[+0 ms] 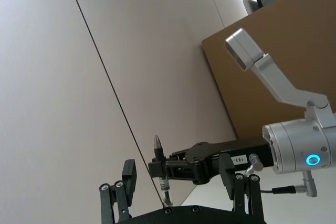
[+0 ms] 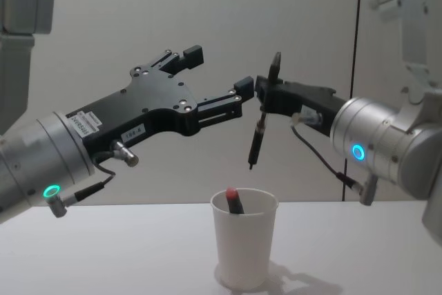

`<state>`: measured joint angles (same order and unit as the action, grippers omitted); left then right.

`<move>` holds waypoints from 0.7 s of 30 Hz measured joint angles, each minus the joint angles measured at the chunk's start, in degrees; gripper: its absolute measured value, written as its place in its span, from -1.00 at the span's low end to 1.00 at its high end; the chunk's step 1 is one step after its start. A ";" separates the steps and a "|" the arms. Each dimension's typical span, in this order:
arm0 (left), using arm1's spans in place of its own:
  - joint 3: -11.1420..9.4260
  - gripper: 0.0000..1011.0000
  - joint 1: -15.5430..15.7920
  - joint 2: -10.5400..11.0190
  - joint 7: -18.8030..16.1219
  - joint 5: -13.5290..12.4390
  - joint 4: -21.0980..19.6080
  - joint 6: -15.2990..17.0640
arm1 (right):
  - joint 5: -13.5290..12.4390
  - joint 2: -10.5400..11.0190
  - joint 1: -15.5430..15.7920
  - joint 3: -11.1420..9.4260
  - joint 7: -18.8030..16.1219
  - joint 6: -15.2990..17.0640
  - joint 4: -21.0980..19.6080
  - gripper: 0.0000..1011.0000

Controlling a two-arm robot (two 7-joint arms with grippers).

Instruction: Place the pen into the pen holder.

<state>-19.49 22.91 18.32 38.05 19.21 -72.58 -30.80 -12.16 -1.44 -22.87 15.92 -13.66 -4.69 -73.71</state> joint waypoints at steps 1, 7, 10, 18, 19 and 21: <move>0.00 0.98 0.00 0.00 0.00 0.00 0.00 0.00 | 0.22 -0.06 -0.13 0.00 0.18 -0.08 0.36 -0.74; 0.00 0.98 0.00 0.00 0.00 0.00 0.00 0.00 | 0.96 -0.32 -0.94 -0.01 0.69 -0.55 2.68 -0.70; 0.00 0.98 0.00 0.00 0.00 0.00 0.00 0.00 | 0.95 -0.45 -1.35 -0.06 0.66 -0.72 3.84 -0.60; 0.00 0.98 0.00 0.00 0.00 0.00 0.00 0.00 | 0.36 -0.78 -2.46 -0.25 -0.01 -1.11 6.71 -0.06; 0.00 0.98 0.00 0.00 0.00 0.00 0.00 0.00 | 0.32 -0.80 -2.54 -0.26 -0.06 -1.14 6.91 0.00; 0.00 0.98 0.00 0.00 0.00 0.00 0.00 0.00 | 0.21 -0.84 -2.72 -0.30 -0.18 -1.21 7.38 0.13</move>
<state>-19.49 22.91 18.32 38.06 19.21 -72.58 -30.80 -11.95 -2.28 -25.59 15.63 -13.84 -5.91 -66.33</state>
